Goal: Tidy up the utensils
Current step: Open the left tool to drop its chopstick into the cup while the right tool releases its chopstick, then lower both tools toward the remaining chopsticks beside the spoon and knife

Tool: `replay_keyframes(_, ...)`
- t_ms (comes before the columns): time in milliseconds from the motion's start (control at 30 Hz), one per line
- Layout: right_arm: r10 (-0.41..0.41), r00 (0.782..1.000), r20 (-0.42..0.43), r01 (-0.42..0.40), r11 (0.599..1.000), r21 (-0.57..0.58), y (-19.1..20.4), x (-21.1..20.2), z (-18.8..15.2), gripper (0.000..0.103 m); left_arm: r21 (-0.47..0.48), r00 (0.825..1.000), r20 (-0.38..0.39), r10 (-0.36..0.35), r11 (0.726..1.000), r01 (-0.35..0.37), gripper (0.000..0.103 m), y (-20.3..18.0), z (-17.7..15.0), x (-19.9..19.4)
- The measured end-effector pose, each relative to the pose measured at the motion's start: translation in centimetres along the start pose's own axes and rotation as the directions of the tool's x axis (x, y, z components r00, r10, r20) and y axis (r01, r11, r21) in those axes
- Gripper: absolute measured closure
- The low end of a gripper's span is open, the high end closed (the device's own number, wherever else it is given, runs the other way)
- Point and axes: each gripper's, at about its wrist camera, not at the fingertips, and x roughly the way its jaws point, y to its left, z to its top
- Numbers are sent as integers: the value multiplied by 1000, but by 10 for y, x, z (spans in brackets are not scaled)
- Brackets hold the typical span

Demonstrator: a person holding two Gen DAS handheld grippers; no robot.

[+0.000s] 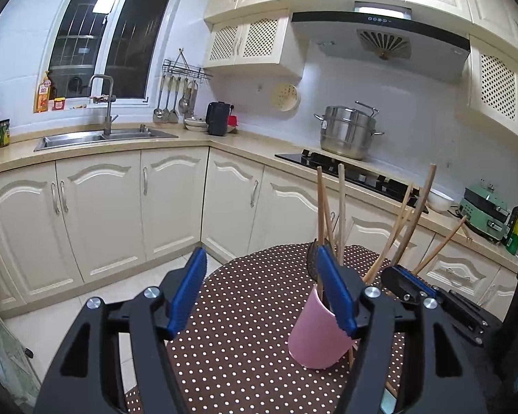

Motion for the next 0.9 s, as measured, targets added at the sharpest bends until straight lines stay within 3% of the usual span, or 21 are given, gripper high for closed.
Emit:
replay_keyframes(133,3,1000,-1,-3,1000,4,3,-8,3,91,-15,1000,0,-14,1000,14,37,0,3,-10)
replay_keyframes(200,3,1000,11,-3,1000,12,3,-14,3,67,-5,1000,8,-12,1000,12,37,-2,4,-15)
replay_keyframes(233,5,1000,31,-5,1000,20,3,-20,4,46,-1,1000,11,-11,1000,11,37,-2,3,-18)
replay_keyframes(700,1,998,56,-3,999,42,-9,-65,3,42,74,999,31,-28,997,26,29,-27,1,-52)
replay_keyframes(900,-28,1000,-3,28,997,68,-34,-73,-9,37,121,986,-124,-114,984,129,28,-46,-11,-38)
